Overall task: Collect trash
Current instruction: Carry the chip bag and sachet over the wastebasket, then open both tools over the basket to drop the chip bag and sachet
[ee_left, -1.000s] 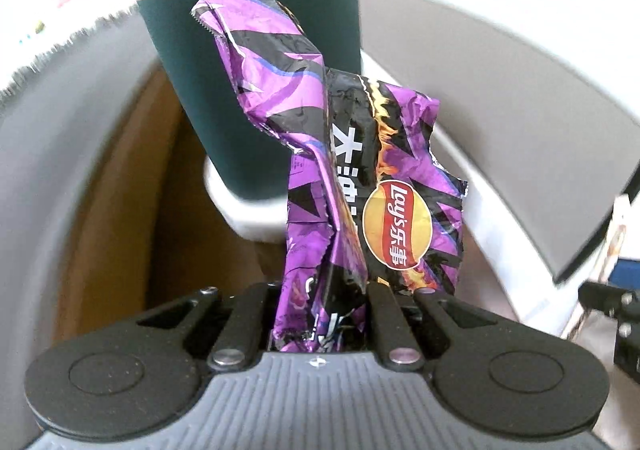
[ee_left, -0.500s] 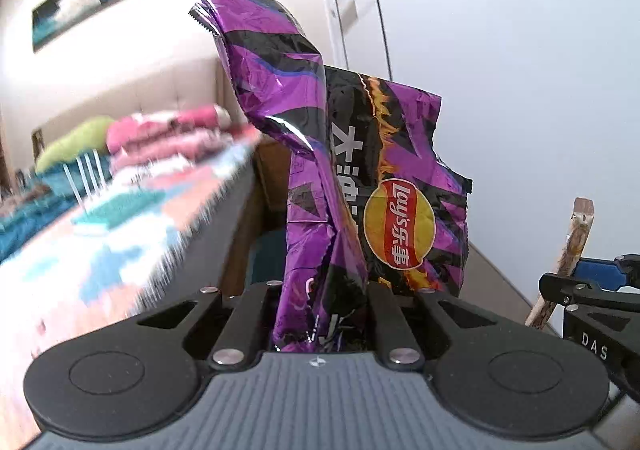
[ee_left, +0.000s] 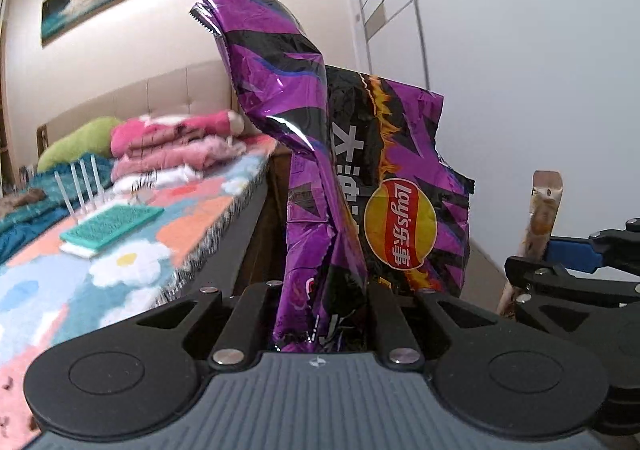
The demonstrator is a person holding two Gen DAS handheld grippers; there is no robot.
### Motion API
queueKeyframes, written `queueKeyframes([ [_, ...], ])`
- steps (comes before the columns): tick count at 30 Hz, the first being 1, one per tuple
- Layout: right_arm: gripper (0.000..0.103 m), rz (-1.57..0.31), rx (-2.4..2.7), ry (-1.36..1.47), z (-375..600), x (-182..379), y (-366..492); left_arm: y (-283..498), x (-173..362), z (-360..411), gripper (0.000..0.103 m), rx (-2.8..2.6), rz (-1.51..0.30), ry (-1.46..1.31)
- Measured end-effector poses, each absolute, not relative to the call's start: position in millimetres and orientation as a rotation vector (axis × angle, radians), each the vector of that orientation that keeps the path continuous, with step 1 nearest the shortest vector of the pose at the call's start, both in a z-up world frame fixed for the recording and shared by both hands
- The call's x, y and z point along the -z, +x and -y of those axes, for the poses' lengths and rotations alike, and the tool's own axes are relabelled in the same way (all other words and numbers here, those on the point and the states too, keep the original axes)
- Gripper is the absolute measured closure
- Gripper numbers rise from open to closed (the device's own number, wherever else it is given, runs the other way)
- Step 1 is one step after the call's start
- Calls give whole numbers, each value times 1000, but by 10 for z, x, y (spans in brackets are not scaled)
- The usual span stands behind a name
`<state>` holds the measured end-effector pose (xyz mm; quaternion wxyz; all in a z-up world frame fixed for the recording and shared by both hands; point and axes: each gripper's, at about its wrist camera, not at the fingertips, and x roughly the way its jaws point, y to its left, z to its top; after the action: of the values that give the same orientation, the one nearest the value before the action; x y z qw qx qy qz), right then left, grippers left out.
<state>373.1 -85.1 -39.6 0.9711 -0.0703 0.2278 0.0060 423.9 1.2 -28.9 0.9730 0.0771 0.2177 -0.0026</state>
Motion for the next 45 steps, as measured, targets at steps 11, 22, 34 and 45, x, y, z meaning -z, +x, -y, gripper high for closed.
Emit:
queueKeyframes([
  [11, 82, -596, -13, -188, 604, 977, 4178, 4824, 1134, -159, 93, 37, -626, 185],
  [22, 56, -700, -66, -178, 613, 950, 4460, 4923, 1375, -194, 85, 60, -740, 222],
  [34, 42, -686, -83, -122, 836, 820, 4614, 4649, 1253, -283, 28, 123, -750, 175],
  [45, 34, -625, -135, -105, 935, 537, 4160, 4038, 864, -303, 28, 83, -679, 183],
])
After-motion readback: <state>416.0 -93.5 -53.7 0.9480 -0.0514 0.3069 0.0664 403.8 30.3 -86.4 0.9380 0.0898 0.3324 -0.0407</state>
